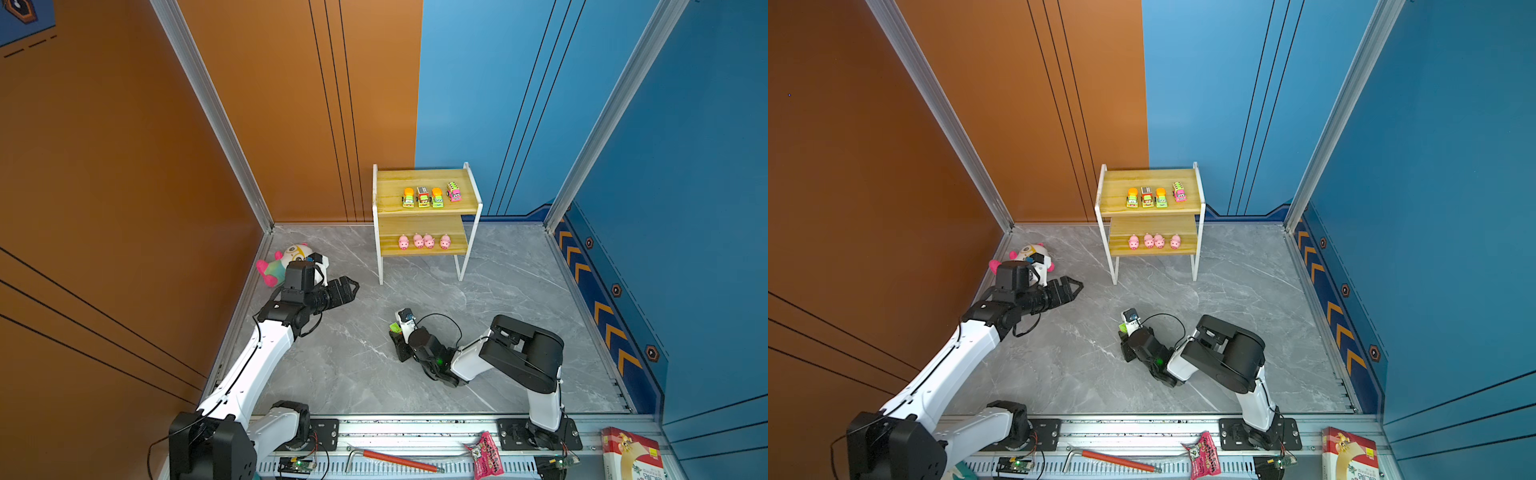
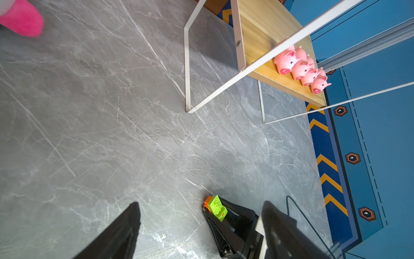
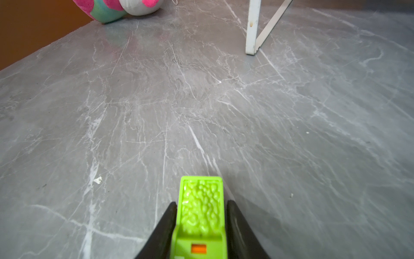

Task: Organize plastic toys on shelves
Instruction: Place the plastic toy at the center of the table.

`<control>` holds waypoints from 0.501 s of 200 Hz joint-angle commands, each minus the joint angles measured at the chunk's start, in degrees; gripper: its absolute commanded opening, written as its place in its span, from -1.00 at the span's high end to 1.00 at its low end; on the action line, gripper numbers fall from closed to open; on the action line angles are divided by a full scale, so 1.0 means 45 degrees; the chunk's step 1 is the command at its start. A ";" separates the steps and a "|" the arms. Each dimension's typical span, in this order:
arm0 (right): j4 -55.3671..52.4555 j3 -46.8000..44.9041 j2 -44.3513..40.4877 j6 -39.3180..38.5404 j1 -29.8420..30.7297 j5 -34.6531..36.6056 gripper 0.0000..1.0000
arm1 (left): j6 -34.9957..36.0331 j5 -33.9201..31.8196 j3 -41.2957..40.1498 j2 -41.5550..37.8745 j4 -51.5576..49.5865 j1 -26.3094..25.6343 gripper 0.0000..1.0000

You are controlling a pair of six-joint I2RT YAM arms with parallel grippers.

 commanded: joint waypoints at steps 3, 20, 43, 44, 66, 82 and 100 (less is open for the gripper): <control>-0.0705 0.0057 -0.0448 -0.0408 0.0062 -0.0351 0.25 | 0.0025 0.0743 -0.0317 0.0086 0.0529 0.0288 -0.71; -0.0868 0.0095 -0.0552 -0.0529 0.0065 -0.0317 0.22 | -0.0004 0.0853 -0.0338 0.0127 0.0589 0.0413 -0.70; -0.0829 0.0009 -0.0661 -0.0590 0.0073 -0.0293 0.22 | -0.0066 0.0913 -0.0364 0.0151 0.0672 0.0506 -0.70; -0.0818 0.0003 -0.0658 -0.0595 0.0068 -0.0293 0.22 | -0.0064 0.0929 -0.0372 0.0139 0.0679 0.0511 -0.70; -0.0837 -0.0036 -0.0752 -0.0590 0.0082 -0.0254 0.23 | -0.0146 0.1021 -0.0399 0.0166 0.0751 0.0554 -0.70; -0.0844 -0.0089 -0.0885 -0.0573 0.0095 -0.0240 0.24 | -0.0178 0.1067 -0.0429 0.0200 0.0788 0.0594 -0.70; -0.1076 -0.0031 -0.1027 -0.0607 0.0101 -0.0204 0.31 | -0.0262 0.1141 -0.0450 0.0205 0.0873 0.0633 -0.70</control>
